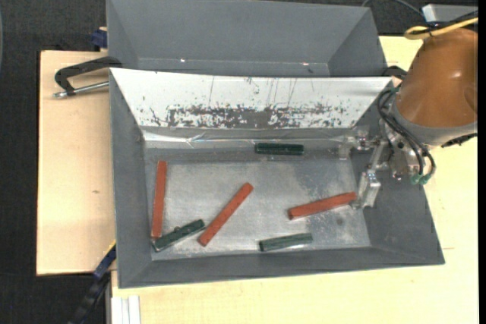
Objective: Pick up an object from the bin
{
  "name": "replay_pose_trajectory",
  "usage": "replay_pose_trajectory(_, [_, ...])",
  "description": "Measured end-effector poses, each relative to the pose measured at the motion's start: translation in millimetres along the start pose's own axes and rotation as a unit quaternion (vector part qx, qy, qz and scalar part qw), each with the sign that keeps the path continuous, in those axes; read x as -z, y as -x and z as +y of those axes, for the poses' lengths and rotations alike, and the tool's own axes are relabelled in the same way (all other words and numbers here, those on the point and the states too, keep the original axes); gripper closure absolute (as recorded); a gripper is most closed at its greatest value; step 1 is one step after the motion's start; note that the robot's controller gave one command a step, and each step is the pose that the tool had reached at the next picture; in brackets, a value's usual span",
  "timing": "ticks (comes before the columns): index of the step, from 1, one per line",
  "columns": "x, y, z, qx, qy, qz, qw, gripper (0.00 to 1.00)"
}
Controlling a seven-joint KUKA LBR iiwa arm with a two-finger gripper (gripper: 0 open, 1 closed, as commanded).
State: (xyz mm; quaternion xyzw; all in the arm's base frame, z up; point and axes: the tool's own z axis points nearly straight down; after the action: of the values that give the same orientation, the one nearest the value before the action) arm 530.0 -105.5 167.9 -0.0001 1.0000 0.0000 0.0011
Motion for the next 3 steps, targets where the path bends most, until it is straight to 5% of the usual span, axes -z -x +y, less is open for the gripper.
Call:
replay_pose_trajectory(1, [-58, -6.3, 18, 0.056, 0.000, -0.0011, 0.9984, 0.00])
replay_pose_trajectory(2, [-42, -14.3, 25, 0.100, 0.000, 0.0001, 0.9950, 0.00])
replay_pose_trajectory(3, [-44, -10.6, 35, 0.046, 0.000, -0.0010, 0.9989, 0.00])
